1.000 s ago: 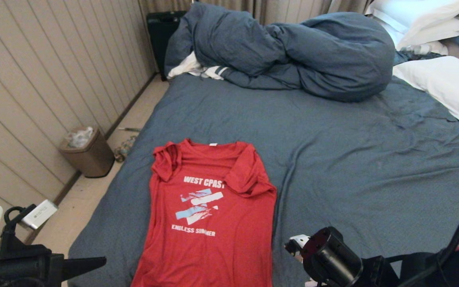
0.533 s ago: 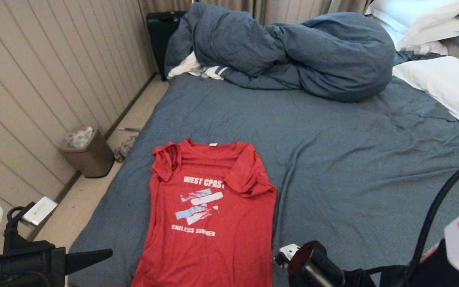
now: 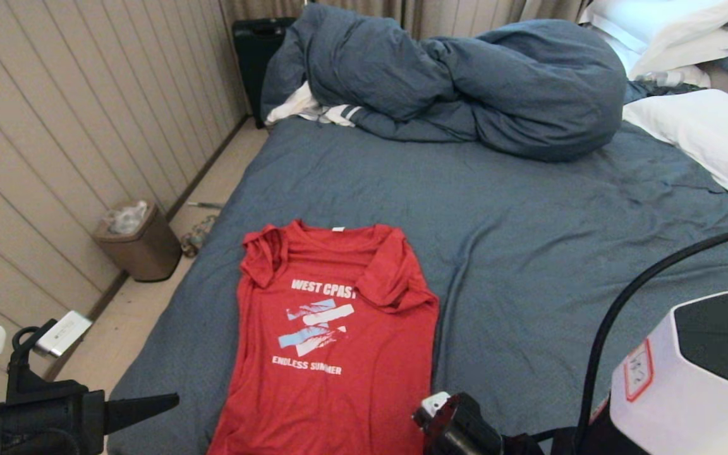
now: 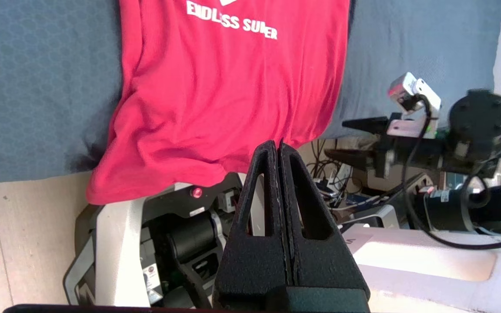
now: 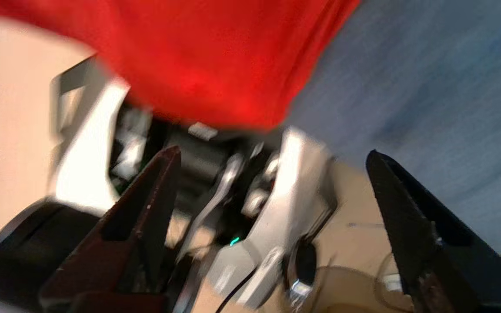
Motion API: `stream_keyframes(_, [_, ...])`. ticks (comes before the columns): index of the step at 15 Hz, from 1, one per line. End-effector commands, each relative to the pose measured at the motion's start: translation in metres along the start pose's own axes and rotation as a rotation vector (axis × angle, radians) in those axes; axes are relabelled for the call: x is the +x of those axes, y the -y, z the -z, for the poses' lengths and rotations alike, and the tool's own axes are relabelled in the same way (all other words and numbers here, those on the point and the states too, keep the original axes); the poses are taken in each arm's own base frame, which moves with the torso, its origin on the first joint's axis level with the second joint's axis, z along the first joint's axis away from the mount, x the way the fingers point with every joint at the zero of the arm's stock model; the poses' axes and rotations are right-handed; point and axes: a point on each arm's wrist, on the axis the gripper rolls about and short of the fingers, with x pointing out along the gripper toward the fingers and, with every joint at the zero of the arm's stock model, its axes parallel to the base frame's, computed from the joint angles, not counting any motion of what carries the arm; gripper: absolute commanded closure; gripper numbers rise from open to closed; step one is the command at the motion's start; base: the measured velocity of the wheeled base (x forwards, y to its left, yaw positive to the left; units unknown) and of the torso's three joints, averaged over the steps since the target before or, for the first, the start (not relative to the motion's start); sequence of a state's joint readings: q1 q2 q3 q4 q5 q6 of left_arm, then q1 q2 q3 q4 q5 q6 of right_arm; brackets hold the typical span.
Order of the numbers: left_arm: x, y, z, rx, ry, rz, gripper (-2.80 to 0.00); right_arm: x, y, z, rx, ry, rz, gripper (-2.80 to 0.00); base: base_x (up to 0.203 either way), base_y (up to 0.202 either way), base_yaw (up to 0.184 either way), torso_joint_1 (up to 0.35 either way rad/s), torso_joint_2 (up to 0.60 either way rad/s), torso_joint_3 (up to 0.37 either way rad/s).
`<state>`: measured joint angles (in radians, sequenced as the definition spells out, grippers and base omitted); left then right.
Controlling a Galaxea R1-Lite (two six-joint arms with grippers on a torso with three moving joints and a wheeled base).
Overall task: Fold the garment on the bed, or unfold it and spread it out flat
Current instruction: Fold the red T-shirt
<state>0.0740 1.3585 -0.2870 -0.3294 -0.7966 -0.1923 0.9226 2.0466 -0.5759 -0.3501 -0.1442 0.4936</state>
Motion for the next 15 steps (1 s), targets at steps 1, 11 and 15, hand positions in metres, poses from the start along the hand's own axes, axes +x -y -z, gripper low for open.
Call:
stream_keyframes(1, [0.000,-0.001,0.000,-0.003,-0.001,0.003,0.00,0.011,-0.004,0.002,-0.013,0.010,0.048,-2.80,0.000,0.000,0.000,0.000,0.00,0.000])
stream_keyframes(11, [0.001,-0.001,0.000,-0.006,-0.006,0.002,0.00,0.032,-0.036,-0.007,-0.099,0.079,0.020,0.00,0.000,0.000,0.000,0.000,0.00,0.000])
stream_keyframes(15, [0.002,-0.002,0.000,-0.008,-0.008,0.002,0.00,0.029,-0.033,-0.001,-0.123,0.065,0.027,0.00,0.000,0.000,0.000,0.000,0.00,0.000])
